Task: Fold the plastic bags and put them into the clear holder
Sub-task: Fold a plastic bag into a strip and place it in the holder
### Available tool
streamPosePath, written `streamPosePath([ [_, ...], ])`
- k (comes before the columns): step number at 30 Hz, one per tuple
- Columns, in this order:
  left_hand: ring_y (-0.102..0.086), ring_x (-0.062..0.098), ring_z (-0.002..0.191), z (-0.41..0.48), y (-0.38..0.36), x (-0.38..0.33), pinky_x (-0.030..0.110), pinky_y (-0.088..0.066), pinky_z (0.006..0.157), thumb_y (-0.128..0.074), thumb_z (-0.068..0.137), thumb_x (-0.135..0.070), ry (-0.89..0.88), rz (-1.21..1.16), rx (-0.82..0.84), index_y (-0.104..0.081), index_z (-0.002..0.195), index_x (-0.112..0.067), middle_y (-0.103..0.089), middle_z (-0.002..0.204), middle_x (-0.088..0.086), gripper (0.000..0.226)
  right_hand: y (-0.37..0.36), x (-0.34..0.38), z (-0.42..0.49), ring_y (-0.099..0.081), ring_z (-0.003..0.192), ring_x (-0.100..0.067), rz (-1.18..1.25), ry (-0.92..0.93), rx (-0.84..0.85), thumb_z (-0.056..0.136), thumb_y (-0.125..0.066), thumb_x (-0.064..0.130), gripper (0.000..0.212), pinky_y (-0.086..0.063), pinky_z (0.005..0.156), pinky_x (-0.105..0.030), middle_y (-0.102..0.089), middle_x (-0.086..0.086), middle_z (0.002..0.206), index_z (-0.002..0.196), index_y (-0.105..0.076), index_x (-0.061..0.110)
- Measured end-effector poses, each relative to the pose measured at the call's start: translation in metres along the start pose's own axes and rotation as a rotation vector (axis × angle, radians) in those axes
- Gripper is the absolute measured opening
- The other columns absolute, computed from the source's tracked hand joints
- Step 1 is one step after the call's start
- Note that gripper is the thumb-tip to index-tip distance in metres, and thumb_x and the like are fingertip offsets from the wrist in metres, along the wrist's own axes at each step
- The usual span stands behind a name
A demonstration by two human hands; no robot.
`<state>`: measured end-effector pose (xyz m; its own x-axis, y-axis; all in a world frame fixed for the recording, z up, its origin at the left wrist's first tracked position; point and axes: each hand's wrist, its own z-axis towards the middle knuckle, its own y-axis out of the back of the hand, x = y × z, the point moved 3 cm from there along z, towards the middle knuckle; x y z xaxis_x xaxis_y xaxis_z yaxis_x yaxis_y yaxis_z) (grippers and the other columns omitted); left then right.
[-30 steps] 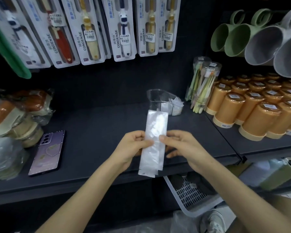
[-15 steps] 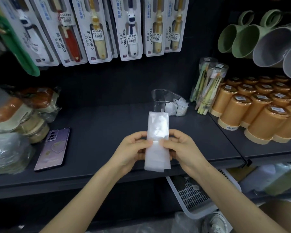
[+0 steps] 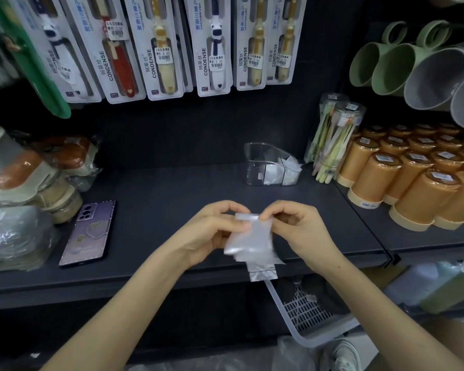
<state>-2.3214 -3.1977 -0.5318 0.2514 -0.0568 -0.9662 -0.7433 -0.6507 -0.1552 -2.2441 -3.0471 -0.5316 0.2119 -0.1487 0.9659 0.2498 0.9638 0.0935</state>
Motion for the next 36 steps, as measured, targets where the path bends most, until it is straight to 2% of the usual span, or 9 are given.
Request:
streamPosePath([
  [3,-0.065,0.015,0.071,0.002,0.002,0.000,0.024,-0.050,0.061,-0.070,0.080,0.004,-0.029,0.102,-0.065,-0.058,0.105,-0.010,-0.071,0.077,0.004,0.030,0.008,-0.003,0.000,-0.066,0.081,-0.018,0.182,-0.133,0.118,0.085,-0.057,-0.010,0.025,-0.054,0.071,-0.028,-0.070,-0.003,0.087,0.100,-0.068,0.007],
  [6,-0.067,0.017,0.078,0.006,0.004,-0.003,0.026,-0.052,0.070,-0.069,0.081,0.005,-0.083,0.238,-0.087,-0.057,0.106,-0.015,-0.072,0.084,0.005,0.034,0.018,-0.006,0.002,-0.067,0.087,-0.030,0.340,-0.326,0.202,0.081,-0.056,0.013,0.038,-0.056,0.075,-0.041,-0.069,-0.017,0.098,0.118,-0.062,0.006],
  [8,-0.067,0.020,0.083,0.010,0.004,-0.004,0.032,-0.052,0.078,-0.070,0.081,0.004,-0.111,0.296,-0.091,-0.056,0.108,-0.016,-0.071,0.088,0.008,0.037,0.019,-0.008,0.004,-0.068,0.083,-0.028,0.143,-0.375,0.168,0.086,-0.064,0.024,0.030,-0.058,0.075,-0.040,-0.070,-0.018,0.095,0.110,-0.067,0.005],
  [10,-0.067,0.022,0.085,0.013,0.002,-0.005,0.034,-0.052,0.081,-0.072,0.080,0.003,-0.121,0.303,-0.094,-0.056,0.108,-0.016,-0.071,0.089,0.009,0.038,0.016,-0.010,0.007,-0.068,0.077,-0.023,-0.002,-0.359,0.105,0.087,-0.068,0.015,0.017,-0.058,0.071,-0.034,-0.072,-0.018,0.088,0.097,-0.071,0.002],
  [17,-0.068,0.022,0.078,0.032,-0.004,0.009,0.026,-0.055,0.067,-0.075,0.079,-0.003,-0.108,0.221,-0.182,-0.063,0.089,-0.002,-0.073,0.085,0.011,0.016,0.024,-0.011,0.026,-0.066,0.065,-0.015,0.064,-0.233,-0.258,0.085,-0.068,0.003,0.008,-0.055,0.061,-0.026,-0.073,-0.010,0.073,0.077,-0.071,0.003],
  [23,-0.066,0.016,0.074,0.059,0.002,0.010,0.033,-0.056,0.074,-0.079,0.076,-0.013,-0.239,0.412,-0.298,-0.069,0.083,-0.002,-0.073,0.082,0.007,0.016,0.038,-0.024,0.033,-0.066,0.074,-0.012,0.169,-0.364,-0.133,0.088,-0.065,0.014,0.016,-0.052,0.068,-0.025,-0.073,-0.004,0.083,0.100,-0.069,0.004],
  [28,-0.064,0.009,0.076,0.090,0.006,0.006,0.023,-0.053,0.075,-0.079,0.077,-0.018,-0.230,0.532,-0.202,-0.071,0.087,-0.014,-0.073,0.086,-0.001,0.013,0.055,-0.041,0.043,-0.058,0.064,0.004,-0.008,-0.387,-0.253,0.084,-0.070,0.011,0.003,-0.043,0.061,-0.014,-0.069,0.010,0.068,0.082,-0.073,0.010],
  [32,-0.062,0.008,0.088,0.128,0.028,-0.002,0.017,-0.048,0.080,-0.076,0.080,-0.028,-0.300,0.545,-0.459,-0.066,0.101,-0.019,-0.067,0.105,0.001,0.026,0.080,-0.038,0.070,-0.057,0.057,0.011,-0.004,-0.347,-0.372,0.085,-0.069,0.005,0.006,-0.039,0.054,-0.003,-0.068,0.008,0.073,0.082,-0.072,0.010],
  [36,-0.044,0.015,0.128,0.175,0.049,-0.008,0.031,-0.039,0.107,-0.078,0.075,-0.042,-0.196,0.621,-0.480,-0.041,0.142,-0.017,-0.042,0.141,0.000,0.081,0.100,-0.030,0.117,-0.059,0.062,-0.001,-0.045,-0.369,-0.389,0.083,-0.071,0.004,0.013,-0.042,0.054,-0.004,-0.065,0.003,0.072,0.072,-0.067,0.010],
])
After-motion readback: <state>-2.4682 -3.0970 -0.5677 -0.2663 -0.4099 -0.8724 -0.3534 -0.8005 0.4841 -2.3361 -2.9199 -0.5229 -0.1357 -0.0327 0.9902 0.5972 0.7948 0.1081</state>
